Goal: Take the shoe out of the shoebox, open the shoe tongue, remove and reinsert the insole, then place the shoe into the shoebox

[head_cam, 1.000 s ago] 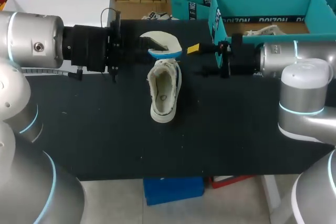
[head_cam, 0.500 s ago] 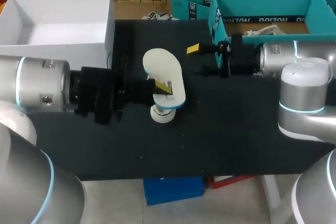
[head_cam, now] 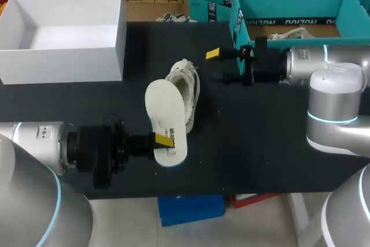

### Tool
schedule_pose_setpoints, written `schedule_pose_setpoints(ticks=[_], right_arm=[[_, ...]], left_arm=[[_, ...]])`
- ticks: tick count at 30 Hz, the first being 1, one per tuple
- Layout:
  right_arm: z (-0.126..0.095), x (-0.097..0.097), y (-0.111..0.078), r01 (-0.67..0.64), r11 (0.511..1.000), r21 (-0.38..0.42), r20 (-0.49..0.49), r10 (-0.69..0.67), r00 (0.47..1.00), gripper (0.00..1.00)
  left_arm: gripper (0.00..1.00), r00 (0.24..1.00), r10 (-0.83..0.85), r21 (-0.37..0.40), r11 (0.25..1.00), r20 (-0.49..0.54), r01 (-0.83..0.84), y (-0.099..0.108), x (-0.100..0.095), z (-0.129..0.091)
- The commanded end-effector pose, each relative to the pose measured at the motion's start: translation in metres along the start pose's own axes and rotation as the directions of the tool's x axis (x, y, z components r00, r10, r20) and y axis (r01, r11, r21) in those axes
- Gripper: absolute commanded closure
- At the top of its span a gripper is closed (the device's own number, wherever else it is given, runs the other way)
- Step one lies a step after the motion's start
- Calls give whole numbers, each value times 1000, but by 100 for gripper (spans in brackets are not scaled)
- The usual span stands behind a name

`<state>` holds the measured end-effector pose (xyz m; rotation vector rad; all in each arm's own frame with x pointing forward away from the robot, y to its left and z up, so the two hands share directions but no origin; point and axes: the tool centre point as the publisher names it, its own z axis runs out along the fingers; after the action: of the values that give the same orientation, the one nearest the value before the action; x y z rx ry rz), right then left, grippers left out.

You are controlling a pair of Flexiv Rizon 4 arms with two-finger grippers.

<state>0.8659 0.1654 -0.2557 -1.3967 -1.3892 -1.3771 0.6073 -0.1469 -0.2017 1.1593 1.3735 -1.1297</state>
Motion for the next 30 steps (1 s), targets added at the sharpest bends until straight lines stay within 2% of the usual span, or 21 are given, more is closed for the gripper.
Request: schedule_pose_setpoints(ticks=[1,11,26,30], right_arm=[[2,-1,0,0,1000,-3,1,0,1000,0],[2,-1,0,0,1000,-3,1,0,1000,0],[2,-1,0,0,1000,-3,1,0,1000,0],[2,-1,0,0,1000,-3,1,0,1000,0]], left_arm=[[100,998,1,-35,999,61,1,-4,24,0],[100,999,-28,-47,998,31,29,23,53,3],[100,1000,-29,-47,998,8,29,74,76,4],[100,1000,18,-27,999,-23,-19,81,77,9]])
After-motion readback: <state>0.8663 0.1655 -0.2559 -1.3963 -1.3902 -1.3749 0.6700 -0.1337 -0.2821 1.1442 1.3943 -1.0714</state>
